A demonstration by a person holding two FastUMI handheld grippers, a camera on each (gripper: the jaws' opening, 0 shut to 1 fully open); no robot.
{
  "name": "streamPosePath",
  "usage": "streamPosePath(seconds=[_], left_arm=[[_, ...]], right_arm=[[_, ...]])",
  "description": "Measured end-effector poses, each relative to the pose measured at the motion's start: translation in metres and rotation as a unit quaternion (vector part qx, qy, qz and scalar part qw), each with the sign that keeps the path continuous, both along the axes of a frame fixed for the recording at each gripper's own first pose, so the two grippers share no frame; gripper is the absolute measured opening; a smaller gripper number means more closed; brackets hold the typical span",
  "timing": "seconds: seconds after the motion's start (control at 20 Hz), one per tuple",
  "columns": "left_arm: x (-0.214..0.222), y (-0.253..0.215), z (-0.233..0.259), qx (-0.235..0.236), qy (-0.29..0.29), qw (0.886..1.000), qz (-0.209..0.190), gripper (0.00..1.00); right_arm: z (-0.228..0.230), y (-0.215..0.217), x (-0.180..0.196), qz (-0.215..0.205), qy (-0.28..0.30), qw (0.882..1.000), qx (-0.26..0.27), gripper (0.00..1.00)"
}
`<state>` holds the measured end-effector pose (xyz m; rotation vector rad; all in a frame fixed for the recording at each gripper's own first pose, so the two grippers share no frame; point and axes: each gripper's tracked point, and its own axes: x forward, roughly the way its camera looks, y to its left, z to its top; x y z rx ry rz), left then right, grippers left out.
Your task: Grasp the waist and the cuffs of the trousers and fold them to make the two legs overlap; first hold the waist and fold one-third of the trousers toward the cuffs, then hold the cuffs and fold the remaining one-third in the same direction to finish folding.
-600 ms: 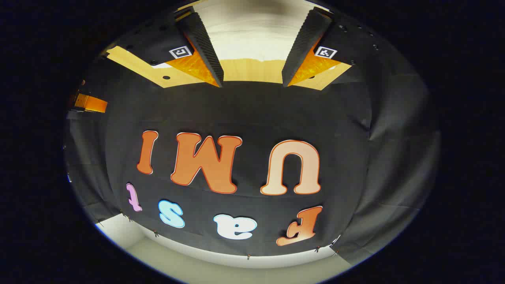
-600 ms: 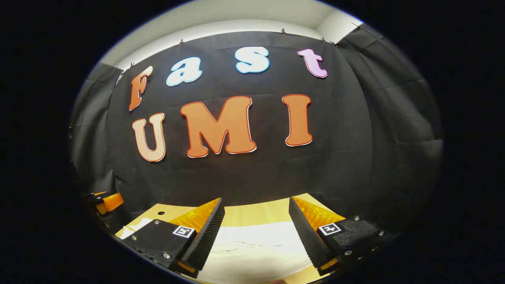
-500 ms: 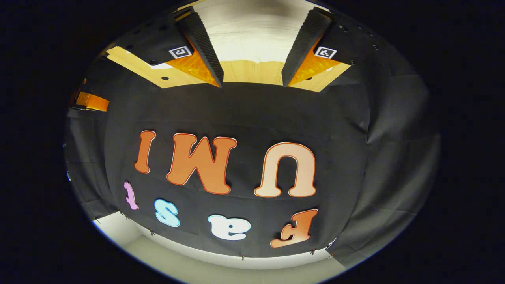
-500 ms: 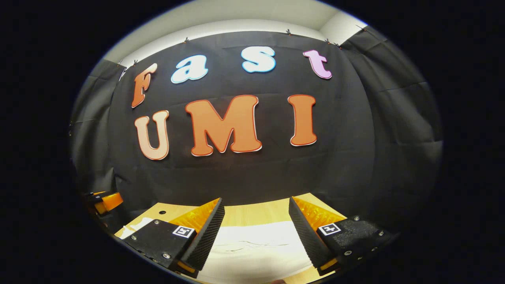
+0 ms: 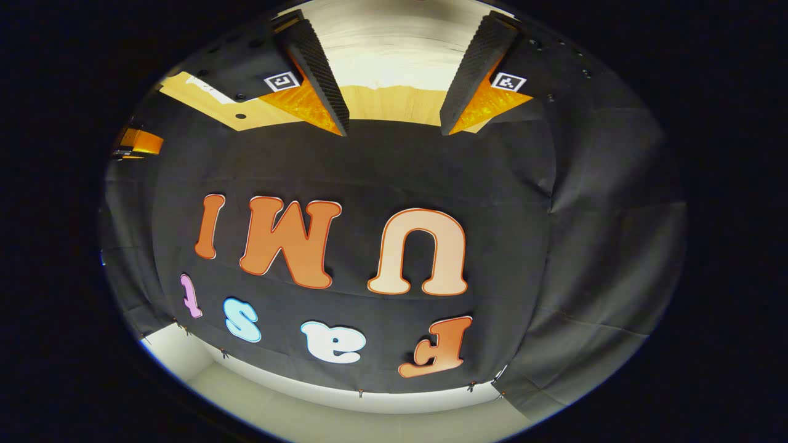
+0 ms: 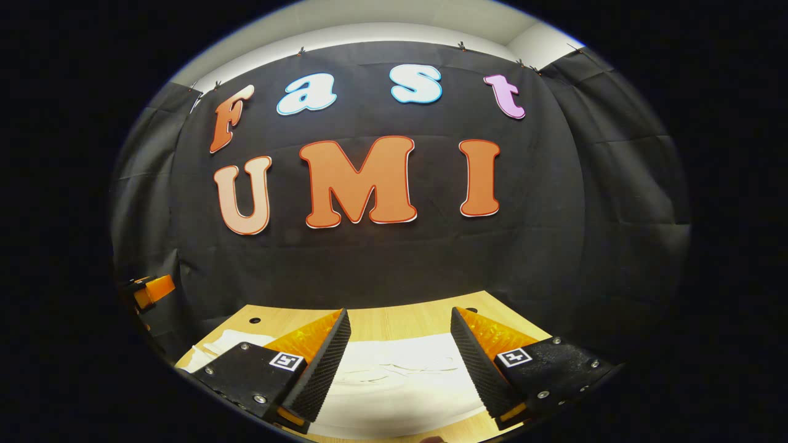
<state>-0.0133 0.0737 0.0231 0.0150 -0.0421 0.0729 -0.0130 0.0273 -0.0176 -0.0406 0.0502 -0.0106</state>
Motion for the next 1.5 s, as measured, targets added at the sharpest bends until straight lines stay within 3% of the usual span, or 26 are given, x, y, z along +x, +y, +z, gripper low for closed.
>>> streamPosePath(seconds=[0.3, 0.9, 1.25, 1.5], left_arm=[[0.001, -0.016, 0.006, -0.011, -0.004, 1.000, -0.002, 0.97], [0.005, -0.040, -0.004, 0.019, 0.009, 1.000, 0.007, 0.97], [0.016, -0.048, -0.009, -0.005, 0.021, 1.000, 0.003, 0.97], [0.022, -0.049, -0.016, 0.003, 0.030, 1.000, 0.009, 0.97]], right_arm=[[0.001, -0.020, 0.006, -0.001, 0.008, 1.000, -0.003, 0.98], [-0.017, -0.037, 0.017, 0.012, 0.039, 0.999, 0.001, 0.99], [-0.069, -0.060, 0.024, 0.006, 0.126, 0.990, 0.061, 0.98], [-0.124, -0.091, 0.030, -0.032, 0.198, 0.974, 0.104, 0.98]])
